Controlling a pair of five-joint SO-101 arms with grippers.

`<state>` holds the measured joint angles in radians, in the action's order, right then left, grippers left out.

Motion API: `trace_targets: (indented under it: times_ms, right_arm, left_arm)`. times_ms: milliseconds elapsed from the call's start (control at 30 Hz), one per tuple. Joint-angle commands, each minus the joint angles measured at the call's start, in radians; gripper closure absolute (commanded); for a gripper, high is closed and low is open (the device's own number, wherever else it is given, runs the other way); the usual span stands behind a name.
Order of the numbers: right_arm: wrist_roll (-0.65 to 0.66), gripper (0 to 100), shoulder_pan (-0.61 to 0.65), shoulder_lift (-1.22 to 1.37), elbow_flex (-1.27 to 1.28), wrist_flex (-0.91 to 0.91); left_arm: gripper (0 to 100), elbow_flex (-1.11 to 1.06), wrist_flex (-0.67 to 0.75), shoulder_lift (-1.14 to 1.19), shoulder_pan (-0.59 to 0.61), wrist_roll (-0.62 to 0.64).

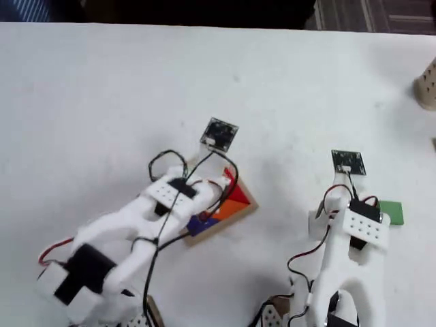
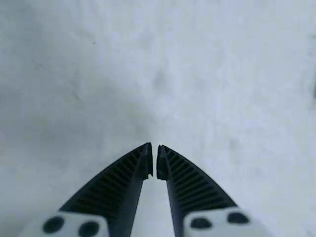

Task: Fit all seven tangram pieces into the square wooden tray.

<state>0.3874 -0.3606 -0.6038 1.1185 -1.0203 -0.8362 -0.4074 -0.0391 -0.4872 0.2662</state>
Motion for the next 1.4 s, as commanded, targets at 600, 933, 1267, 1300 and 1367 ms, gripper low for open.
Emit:
trace_targets:
  times_ms: [600, 933, 1267, 1300, 1367]
  right_arm:
    - [0.011, 97.4, -0.001, -0.031, -0.006, 0.018]
    - [0.011, 97.4, -0.001, -0.031, -0.005, 0.019]
    - [0.011, 97.4, -0.001, -0.031, -0.005, 0.019]
    - [0.011, 97.4, -0.001, -0.031, -0.005, 0.019]
    - [0.011, 97.4, -0.001, -0.031, -0.005, 0.019]
  left_arm:
    - [98, 0.091, -0.029, -0.116, -0.041, -0.005]
    - [98, 0.064, 0.06, -0.125, -0.168, -0.005]
    - [98, 0.097, 0.051, 0.035, -0.143, -0.005]
    - [98, 0.097, 0.034, 0.031, -0.139, -0.005]
    - [98, 0.095, -0.008, 0.021, -0.131, -0.005]
